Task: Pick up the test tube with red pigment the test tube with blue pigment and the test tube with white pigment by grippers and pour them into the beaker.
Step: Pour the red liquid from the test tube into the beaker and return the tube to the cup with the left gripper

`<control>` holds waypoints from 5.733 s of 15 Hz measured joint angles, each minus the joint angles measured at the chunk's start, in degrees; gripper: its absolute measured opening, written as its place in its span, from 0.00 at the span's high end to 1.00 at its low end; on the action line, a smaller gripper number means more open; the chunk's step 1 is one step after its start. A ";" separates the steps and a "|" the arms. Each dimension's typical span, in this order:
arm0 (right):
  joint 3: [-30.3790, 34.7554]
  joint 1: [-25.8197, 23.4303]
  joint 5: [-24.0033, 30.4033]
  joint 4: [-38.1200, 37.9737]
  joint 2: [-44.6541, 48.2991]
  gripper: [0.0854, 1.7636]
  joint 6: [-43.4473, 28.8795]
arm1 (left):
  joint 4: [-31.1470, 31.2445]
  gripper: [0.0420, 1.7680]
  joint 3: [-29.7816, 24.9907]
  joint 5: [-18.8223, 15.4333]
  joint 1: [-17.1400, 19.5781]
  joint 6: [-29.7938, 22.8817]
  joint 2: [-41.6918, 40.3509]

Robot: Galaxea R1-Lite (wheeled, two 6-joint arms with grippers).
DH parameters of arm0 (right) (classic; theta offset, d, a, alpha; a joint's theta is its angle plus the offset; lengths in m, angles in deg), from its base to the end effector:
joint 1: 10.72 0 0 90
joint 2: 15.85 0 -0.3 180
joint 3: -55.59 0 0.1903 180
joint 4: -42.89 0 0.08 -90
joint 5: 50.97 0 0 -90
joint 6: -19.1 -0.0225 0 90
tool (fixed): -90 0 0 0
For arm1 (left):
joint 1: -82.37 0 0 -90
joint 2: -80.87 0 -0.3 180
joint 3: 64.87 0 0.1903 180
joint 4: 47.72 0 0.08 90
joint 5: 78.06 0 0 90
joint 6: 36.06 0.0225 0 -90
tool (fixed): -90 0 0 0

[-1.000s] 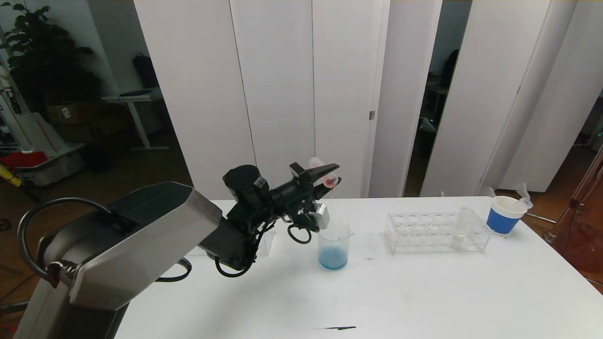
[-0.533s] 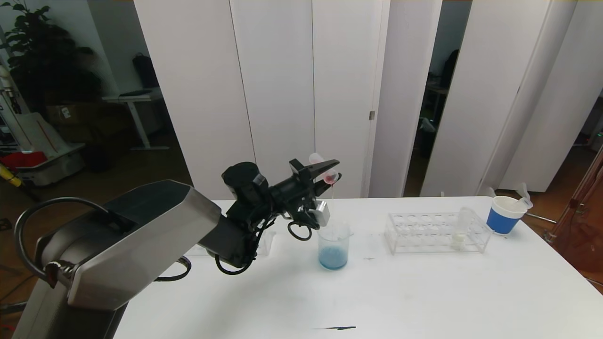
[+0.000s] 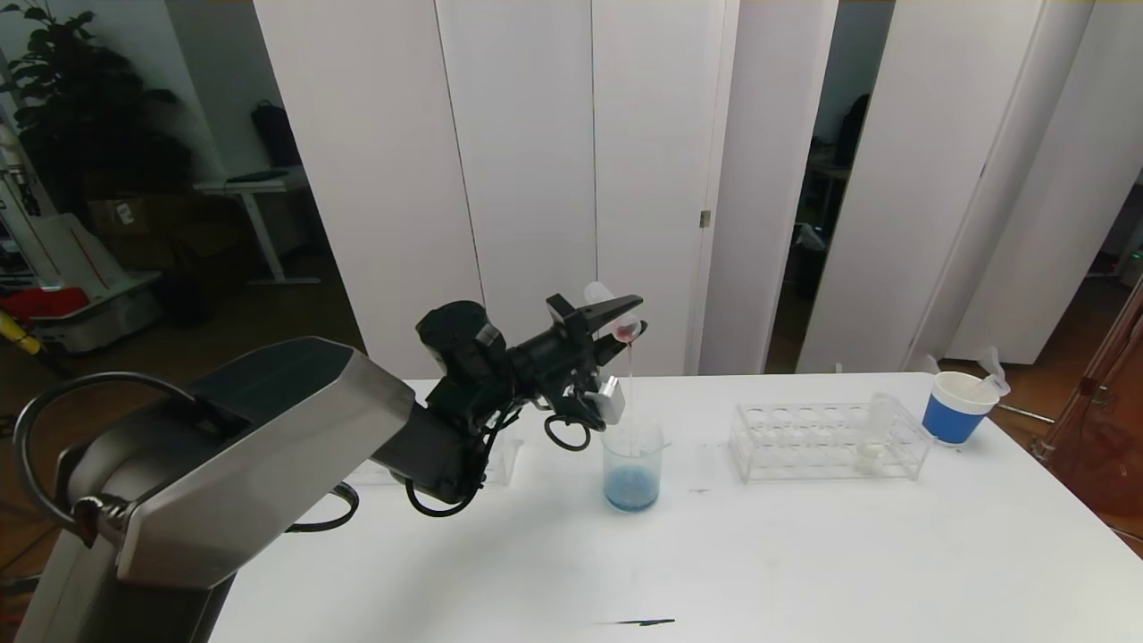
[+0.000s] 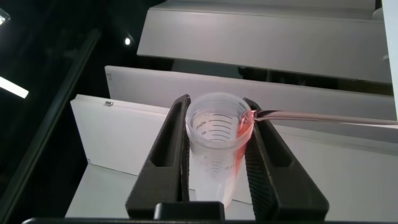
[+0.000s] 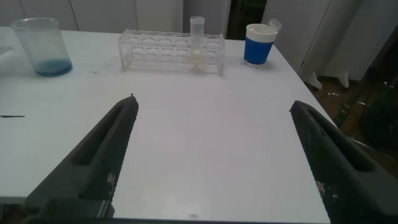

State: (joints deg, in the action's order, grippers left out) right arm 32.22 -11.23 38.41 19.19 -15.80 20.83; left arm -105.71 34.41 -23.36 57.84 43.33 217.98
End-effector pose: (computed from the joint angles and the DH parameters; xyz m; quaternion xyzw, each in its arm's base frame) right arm -0.0229 0.0000 0.0749 -0.0151 0.0026 -0.0098 0.9998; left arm 0.4153 -0.2038 0.1214 0.5577 -0.4477 -0.2665 0.6462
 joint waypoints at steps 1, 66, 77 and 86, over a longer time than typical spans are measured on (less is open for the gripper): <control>0.00 0.00 0.00 -0.02 0.00 0.01 0.00 | 0.00 0.68 0.02 -0.02 0.00 0.07 -0.12; 0.00 -0.04 0.00 0.00 0.00 0.01 0.00 | 46.21 0.68 -2.18 45.67 28.88 -82.19 -26.44; 0.00 -0.01 0.02 -0.02 0.00 0.01 0.00 | 40.35 0.68 1.57 42.55 43.09 -89.60 -13.85; 0.00 -0.01 0.00 -0.02 0.00 0.01 0.00 | 40.40 0.68 -0.74 42.37 43.54 -91.76 -8.33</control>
State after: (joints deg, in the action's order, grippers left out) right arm 32.22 -11.24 38.41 19.17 -15.80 20.83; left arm -65.31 33.66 19.01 101.39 -48.43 209.66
